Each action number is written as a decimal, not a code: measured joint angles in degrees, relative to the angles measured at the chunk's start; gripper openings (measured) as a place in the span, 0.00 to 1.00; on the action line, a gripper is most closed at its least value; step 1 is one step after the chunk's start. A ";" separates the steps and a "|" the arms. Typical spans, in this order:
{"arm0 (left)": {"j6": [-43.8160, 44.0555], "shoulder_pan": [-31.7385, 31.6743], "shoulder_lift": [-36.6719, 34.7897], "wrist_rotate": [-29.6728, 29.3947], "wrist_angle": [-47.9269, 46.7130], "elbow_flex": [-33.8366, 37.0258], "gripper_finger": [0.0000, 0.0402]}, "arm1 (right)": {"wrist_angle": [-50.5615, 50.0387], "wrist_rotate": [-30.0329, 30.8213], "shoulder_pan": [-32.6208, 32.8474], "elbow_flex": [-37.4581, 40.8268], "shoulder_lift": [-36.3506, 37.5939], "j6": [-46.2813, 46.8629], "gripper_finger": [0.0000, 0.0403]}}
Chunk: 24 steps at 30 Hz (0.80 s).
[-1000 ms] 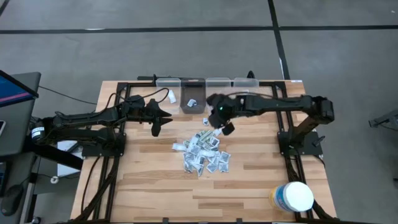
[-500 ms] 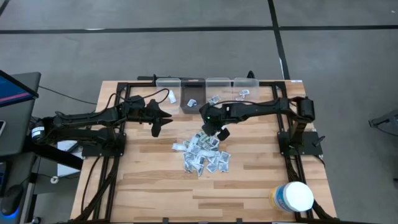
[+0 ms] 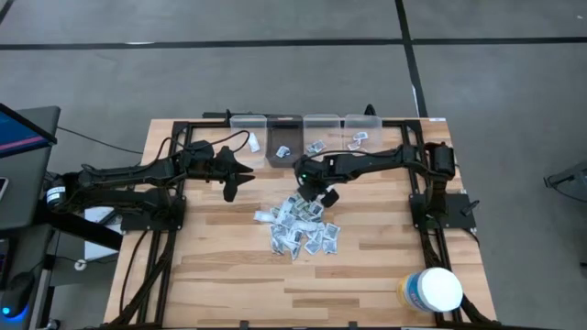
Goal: Pick & Place First Aid Supplies
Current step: Put the towelette pack into the middle transparent bin
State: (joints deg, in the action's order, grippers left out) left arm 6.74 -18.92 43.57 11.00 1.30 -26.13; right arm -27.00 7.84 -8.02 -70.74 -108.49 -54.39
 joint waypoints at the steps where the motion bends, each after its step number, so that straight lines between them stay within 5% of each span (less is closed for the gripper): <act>1: 0.00 0.00 0.00 0.00 0.02 0.00 0.33 | 0.01 0.13 -0.23 0.00 0.00 -0.02 0.18; 14: 0.15 0.00 0.00 0.00 0.02 0.00 0.33 | 0.93 1.68 -0.69 -0.04 -2.58 -1.47 0.17; 24: 0.02 0.00 0.00 0.00 0.02 0.00 0.33 | 2.86 6.81 0.58 -0.04 -2.58 -1.71 0.01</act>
State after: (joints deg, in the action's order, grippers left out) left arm 6.76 -18.92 43.57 11.00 1.32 -26.13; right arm -24.13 14.65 -7.44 -70.78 -111.07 -56.10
